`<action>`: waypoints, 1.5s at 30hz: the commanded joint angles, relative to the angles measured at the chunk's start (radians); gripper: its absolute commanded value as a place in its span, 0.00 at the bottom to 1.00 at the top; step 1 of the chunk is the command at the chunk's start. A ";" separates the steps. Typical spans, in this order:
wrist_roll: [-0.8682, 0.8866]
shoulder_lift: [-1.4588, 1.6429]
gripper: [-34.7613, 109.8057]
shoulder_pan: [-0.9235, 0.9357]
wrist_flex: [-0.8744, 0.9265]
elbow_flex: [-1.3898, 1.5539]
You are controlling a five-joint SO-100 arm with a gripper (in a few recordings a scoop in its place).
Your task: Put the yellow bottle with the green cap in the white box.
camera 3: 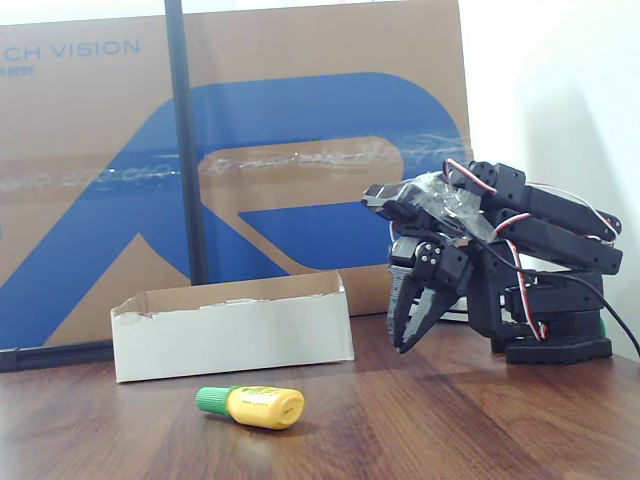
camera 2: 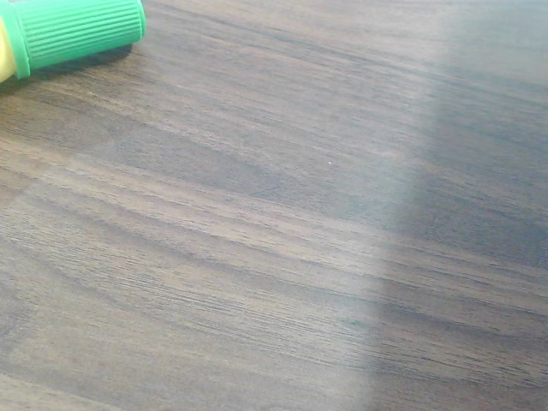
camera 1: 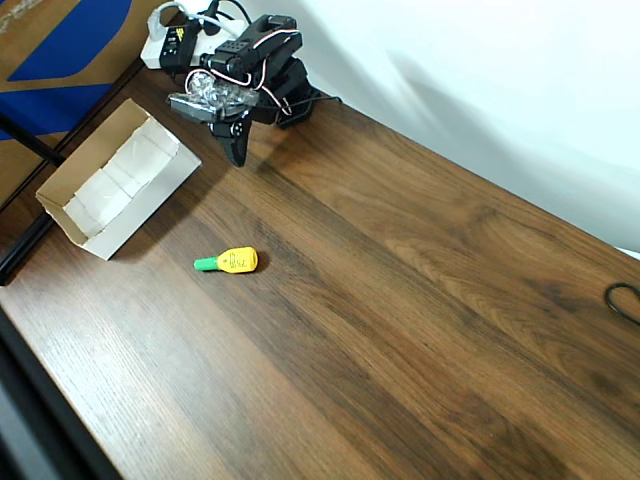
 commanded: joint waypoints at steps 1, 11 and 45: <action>0.169 0.040 0.24 0.097 0.032 0.000; 0.153 0.040 0.24 0.097 0.020 0.003; 0.189 -0.698 0.24 0.020 -0.212 -0.545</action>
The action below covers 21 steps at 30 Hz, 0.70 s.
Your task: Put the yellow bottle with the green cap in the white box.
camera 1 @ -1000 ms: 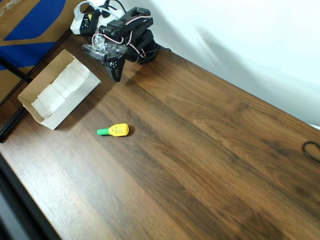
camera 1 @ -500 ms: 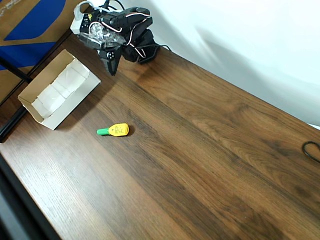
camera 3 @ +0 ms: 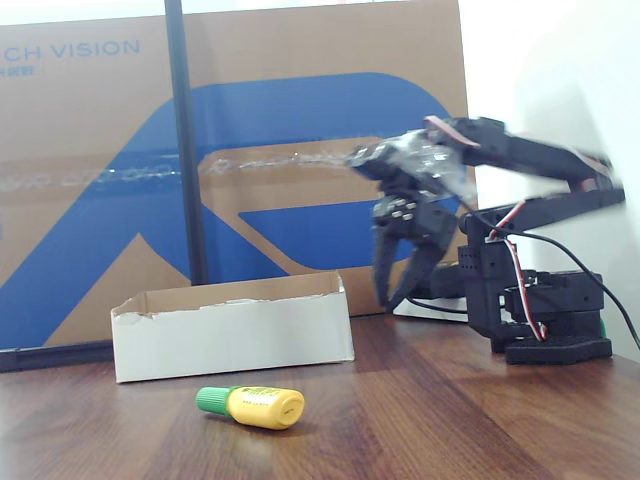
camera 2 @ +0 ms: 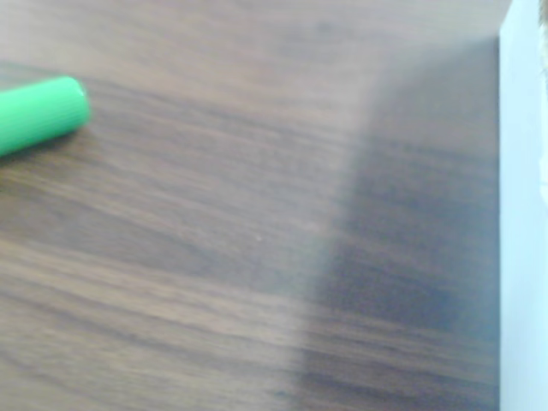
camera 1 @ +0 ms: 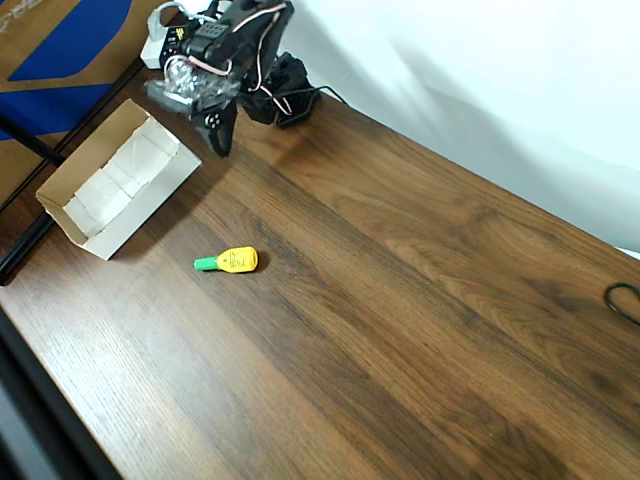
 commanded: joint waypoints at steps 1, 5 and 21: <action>0.002 -0.103 0.24 -0.023 -0.021 -0.121; 0.009 -0.199 0.24 -0.067 -0.017 -0.204; 0.011 -0.709 0.24 -0.118 -0.129 -0.477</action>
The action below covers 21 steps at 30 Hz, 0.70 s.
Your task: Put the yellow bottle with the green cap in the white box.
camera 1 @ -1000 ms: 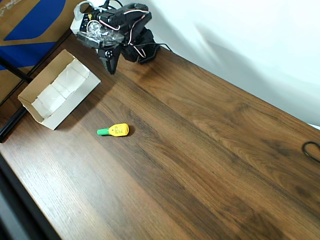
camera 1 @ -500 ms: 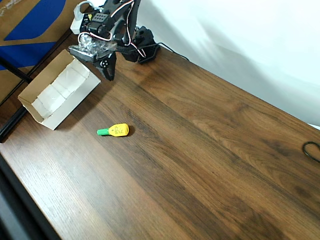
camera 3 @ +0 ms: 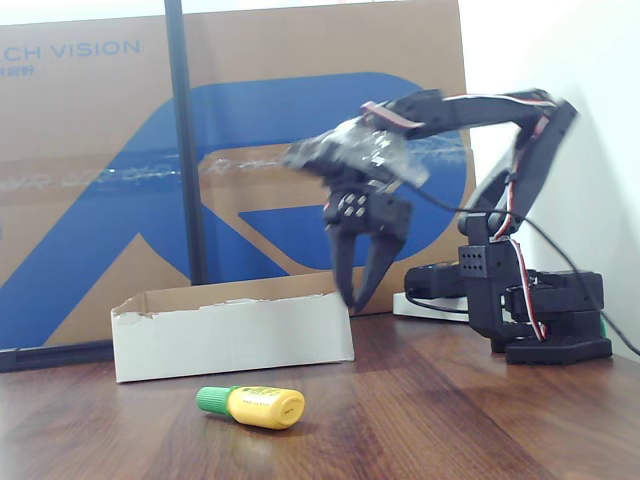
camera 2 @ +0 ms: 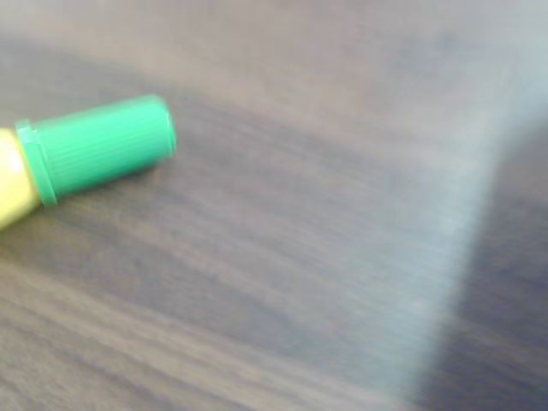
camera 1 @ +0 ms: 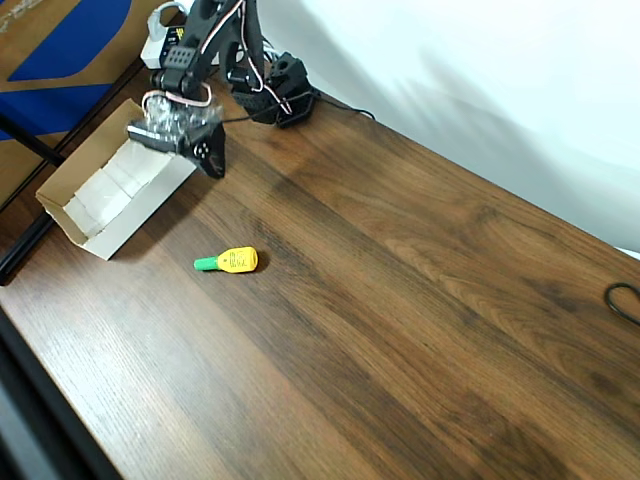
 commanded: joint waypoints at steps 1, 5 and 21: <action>-0.014 -0.049 0.24 -0.018 -0.011 -0.103; -0.014 -0.126 0.24 -0.041 -0.040 -0.126; -0.089 -0.436 0.43 -0.118 -0.132 -0.314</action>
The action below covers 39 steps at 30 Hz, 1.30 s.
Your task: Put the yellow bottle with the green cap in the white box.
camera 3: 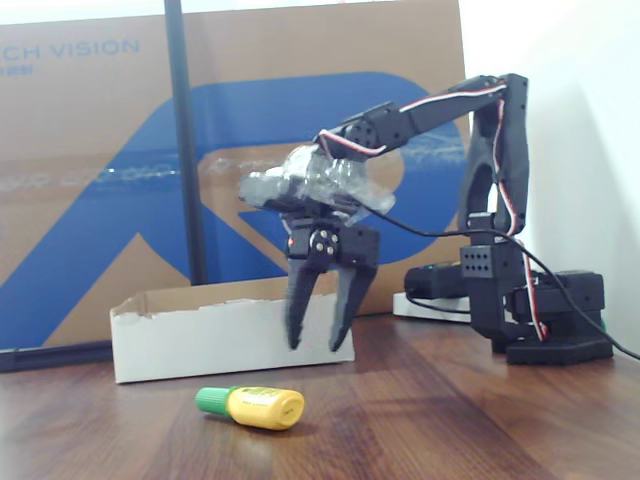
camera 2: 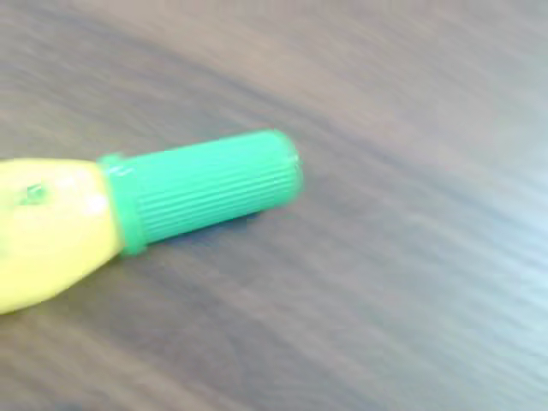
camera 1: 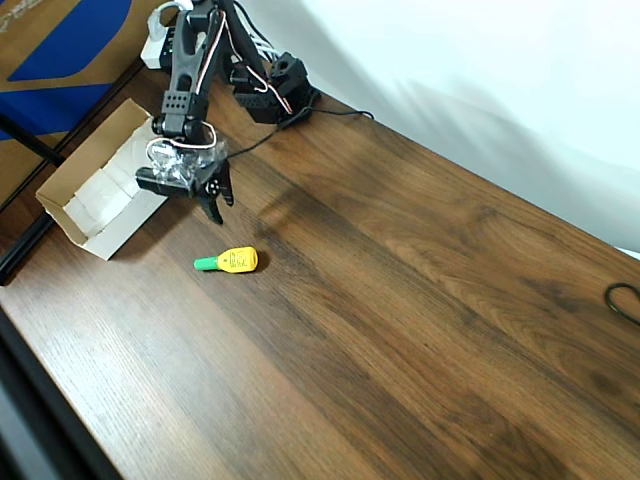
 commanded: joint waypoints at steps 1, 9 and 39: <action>-0.018 0.000 0.45 -0.014 -0.031 -0.074; -0.032 -0.117 0.46 -0.077 -0.040 -0.176; -0.112 -0.287 0.53 -0.054 0.028 -0.324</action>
